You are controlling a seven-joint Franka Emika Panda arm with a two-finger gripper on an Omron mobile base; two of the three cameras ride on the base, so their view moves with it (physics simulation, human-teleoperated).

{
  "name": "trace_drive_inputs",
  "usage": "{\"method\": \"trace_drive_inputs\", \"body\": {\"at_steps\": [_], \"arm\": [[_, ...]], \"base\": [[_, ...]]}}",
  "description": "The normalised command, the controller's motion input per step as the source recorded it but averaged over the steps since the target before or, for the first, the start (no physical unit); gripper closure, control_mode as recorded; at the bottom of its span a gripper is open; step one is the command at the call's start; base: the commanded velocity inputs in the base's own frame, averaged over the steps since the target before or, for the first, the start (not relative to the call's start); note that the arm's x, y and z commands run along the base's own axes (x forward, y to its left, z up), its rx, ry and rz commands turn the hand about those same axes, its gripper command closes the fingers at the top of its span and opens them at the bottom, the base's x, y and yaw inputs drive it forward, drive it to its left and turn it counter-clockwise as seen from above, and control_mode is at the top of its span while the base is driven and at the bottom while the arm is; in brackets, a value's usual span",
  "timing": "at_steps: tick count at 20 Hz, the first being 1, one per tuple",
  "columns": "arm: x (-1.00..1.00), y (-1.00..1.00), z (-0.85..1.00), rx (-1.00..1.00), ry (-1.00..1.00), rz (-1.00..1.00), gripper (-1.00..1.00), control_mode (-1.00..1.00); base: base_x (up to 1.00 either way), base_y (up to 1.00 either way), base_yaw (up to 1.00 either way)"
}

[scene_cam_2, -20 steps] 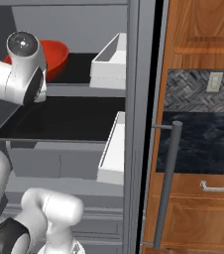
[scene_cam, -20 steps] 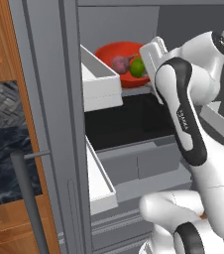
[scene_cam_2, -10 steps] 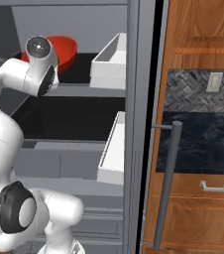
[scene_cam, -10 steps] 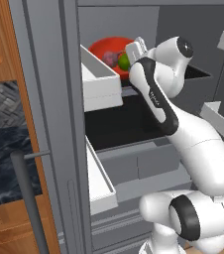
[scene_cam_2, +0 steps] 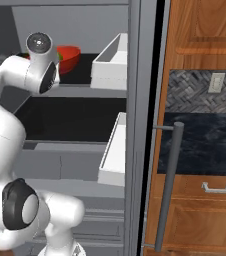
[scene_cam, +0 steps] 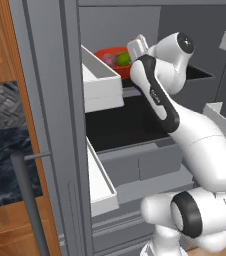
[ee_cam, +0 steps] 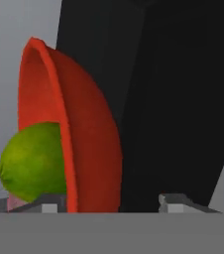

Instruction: Place the bowl with the onion and lime on the top shelf of the fridge. Place the bowl with the steak and chicken drumstick on the second highest shelf of the fridge.

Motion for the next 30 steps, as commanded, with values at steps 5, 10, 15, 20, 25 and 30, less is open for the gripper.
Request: {"method": "trace_drive_inputs", "body": {"at_steps": [5,10,15,20,25,30], "arm": [[-1.00,-0.47,0.33,0.01,-0.05,-0.01,-1.00,-1.00],[-1.00,-0.49,0.21,0.00,0.01,-0.04,-1.00,-1.00],[-1.00,-0.37,-0.06,-0.10,0.03,0.00,-1.00,-1.00],[-1.00,-0.01,-0.68,-0.35,0.14,0.02,-1.00,-1.00],[-0.94,0.01,-0.74,-0.42,0.22,0.17,-1.00,-1.00],[-0.18,0.03,-0.30,-0.24,0.06,0.14,-1.00,-1.00]], "base": [[0.00,0.00,0.00],[0.00,0.00,0.00],[0.00,0.00,0.00],[0.00,0.00,0.00],[0.00,0.00,0.00],[0.00,0.00,0.00]]}}
